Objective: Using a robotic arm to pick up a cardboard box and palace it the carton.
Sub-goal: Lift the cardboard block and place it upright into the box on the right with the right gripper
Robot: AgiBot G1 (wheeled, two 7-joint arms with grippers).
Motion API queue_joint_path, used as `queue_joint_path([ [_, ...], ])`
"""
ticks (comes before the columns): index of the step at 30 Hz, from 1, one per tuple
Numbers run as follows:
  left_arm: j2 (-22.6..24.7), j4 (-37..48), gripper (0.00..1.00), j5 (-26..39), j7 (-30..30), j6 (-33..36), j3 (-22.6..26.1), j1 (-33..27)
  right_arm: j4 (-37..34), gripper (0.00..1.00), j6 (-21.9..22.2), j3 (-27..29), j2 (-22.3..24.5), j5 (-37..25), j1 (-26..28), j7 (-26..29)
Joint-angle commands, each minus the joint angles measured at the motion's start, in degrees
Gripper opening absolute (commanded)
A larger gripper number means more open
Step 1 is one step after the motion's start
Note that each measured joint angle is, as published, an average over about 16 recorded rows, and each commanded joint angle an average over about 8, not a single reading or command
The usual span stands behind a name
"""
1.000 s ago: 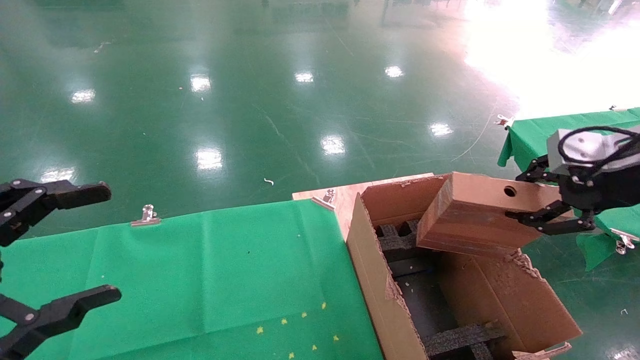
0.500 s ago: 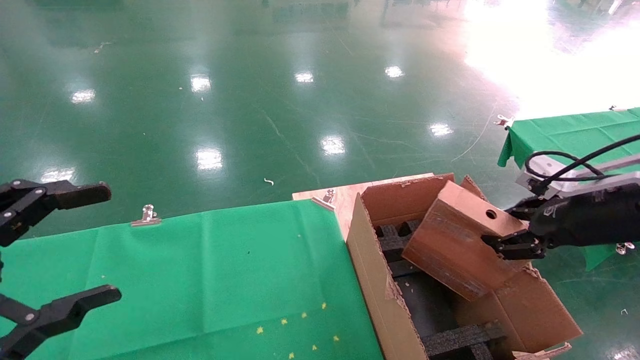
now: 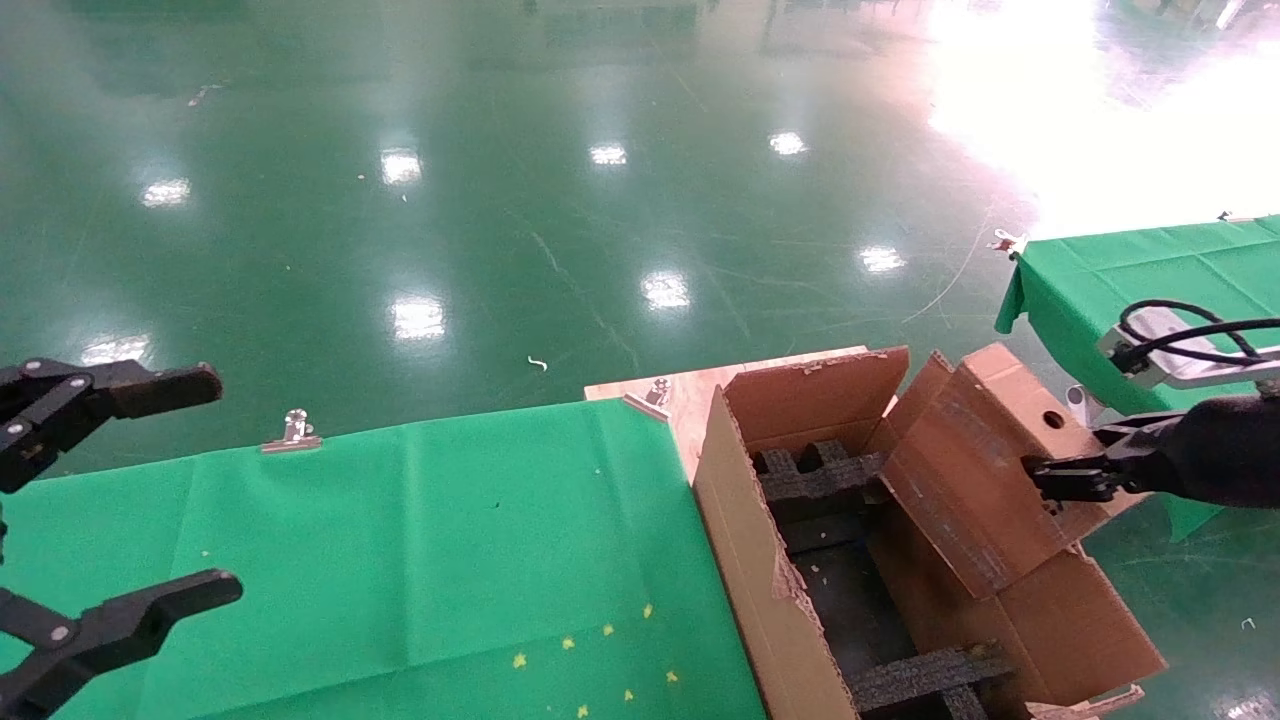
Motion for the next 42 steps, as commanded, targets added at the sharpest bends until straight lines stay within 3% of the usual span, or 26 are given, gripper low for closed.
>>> queue_joint_path([
  [1, 0.0, 0.0, 1.0, 0.0, 0.0, 0.0, 0.0, 0.0, 0.6, 0.0, 0.8, -0.2, 0.3, -1.3, -0.1, 2.0],
  [7, 0.0, 0.0, 1.0, 0.0, 0.0, 0.0, 0.0, 0.0, -0.7, 0.0, 1.3, -0.4, -0.3, -0.7, -0.5, 2.6],
  [23, 0.0, 0.0, 1.0, 0.0, 0.0, 0.0, 0.0, 0.0, 0.4, 0.0, 8.9, -3.9, -3.1, -6.6, -5.0, 23.2],
  [42, 0.0, 0.0, 1.0, 0.0, 0.0, 0.0, 0.0, 0.0, 0.7, 0.0, 14.4, -7.6, -7.0, -15.5, -10.1, 33.8],
])
